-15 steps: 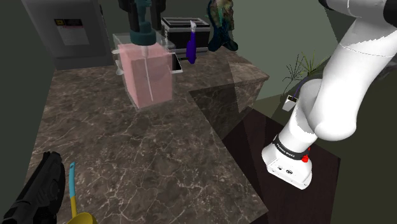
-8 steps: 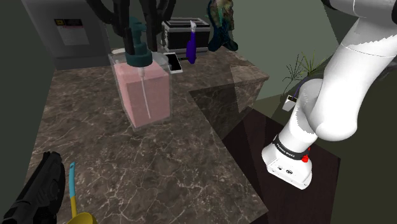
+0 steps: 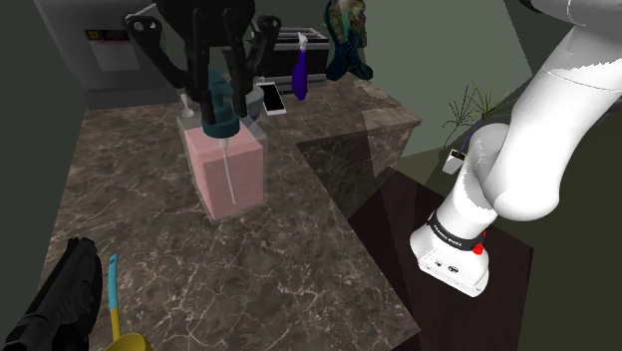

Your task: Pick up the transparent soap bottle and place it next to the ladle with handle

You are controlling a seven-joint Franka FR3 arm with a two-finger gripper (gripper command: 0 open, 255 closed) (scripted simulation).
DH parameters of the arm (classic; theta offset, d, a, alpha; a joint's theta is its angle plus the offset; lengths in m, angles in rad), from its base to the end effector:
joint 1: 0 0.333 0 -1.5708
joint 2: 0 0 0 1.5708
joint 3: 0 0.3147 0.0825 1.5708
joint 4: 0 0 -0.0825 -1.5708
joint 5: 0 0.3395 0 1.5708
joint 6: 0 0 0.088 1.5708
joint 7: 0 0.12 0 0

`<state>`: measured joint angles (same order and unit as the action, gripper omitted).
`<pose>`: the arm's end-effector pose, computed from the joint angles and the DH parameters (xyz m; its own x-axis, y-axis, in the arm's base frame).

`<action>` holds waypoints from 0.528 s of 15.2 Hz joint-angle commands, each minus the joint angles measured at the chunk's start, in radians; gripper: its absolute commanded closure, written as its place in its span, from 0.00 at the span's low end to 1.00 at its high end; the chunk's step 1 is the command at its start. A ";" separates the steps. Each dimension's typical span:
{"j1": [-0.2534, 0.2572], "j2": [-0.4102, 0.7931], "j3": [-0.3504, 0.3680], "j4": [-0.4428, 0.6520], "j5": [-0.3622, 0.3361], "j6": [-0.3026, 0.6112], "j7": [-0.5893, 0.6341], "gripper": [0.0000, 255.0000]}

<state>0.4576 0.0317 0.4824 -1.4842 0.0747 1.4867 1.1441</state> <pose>0.2969 0.4151 0.6257 0.9763 -0.1960 -0.0916 -0.1981 -0.9801 -0.0139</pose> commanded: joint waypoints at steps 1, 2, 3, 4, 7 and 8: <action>-0.003 -0.014 -0.002 -0.043 0.006 0.031 -0.007 1.00; -0.004 -0.018 -0.003 -0.062 0.008 0.046 -0.010 1.00; -0.005 -0.023 -0.004 -0.081 0.010 0.060 -0.013 1.00; -0.005 -0.027 -0.004 -0.099 0.012 0.075 -0.015 1.00; -0.007 -0.037 -0.006 -0.151 0.017 0.117 -0.022 1.00; -0.007 -0.040 -0.006 -0.167 0.018 0.131 -0.024 1.00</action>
<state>0.4511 -0.0070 0.4768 -1.6360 0.0923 1.6027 1.1224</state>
